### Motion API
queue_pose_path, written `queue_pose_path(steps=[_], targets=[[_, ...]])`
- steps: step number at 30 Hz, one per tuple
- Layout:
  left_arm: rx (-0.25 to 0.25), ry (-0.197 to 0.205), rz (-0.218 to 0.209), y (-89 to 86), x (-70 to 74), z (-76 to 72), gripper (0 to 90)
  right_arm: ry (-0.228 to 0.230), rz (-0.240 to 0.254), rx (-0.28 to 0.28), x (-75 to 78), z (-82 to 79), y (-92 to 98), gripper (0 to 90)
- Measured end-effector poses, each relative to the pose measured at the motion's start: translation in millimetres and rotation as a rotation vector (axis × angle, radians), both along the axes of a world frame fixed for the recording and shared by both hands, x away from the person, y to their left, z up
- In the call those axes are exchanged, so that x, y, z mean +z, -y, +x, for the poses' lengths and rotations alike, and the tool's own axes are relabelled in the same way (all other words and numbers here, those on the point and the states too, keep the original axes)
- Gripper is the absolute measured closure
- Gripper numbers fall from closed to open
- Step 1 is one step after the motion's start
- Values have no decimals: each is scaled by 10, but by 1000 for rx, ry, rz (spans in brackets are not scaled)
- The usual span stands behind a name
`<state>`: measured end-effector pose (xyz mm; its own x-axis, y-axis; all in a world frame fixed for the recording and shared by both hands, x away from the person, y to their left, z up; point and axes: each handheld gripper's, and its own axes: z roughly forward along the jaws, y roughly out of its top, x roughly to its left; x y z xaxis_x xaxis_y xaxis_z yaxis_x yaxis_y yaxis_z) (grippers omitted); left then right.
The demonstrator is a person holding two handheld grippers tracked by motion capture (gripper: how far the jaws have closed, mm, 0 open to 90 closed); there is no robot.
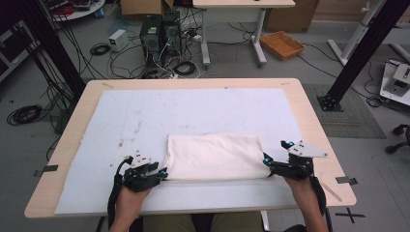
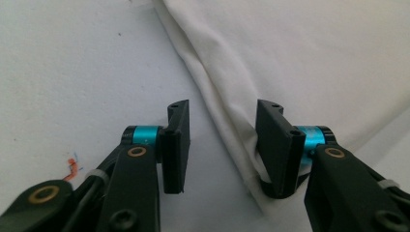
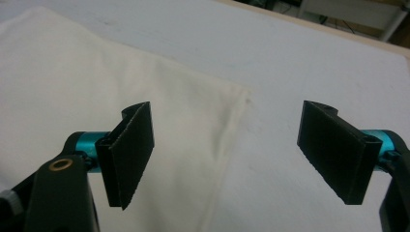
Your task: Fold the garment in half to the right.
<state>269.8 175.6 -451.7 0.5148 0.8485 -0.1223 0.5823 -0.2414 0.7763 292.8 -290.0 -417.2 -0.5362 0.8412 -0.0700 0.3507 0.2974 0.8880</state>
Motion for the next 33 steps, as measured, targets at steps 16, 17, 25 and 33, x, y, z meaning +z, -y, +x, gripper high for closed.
queue_pose_path(steps=[16,17,25,33], targets=[[-27,-63,-57,19,12,-21,845,-15,-69,225,324,604,-1207,205],[-23,-72,-70,10,12,-16,845,-26,-74,240,348,639,-1295,205],[-28,-90,-99,-23,3,6,845,-162,-192,405,266,1046,-2248,235],[-41,-97,-113,-55,-7,13,844,-256,-332,471,17,1344,-2976,548]])
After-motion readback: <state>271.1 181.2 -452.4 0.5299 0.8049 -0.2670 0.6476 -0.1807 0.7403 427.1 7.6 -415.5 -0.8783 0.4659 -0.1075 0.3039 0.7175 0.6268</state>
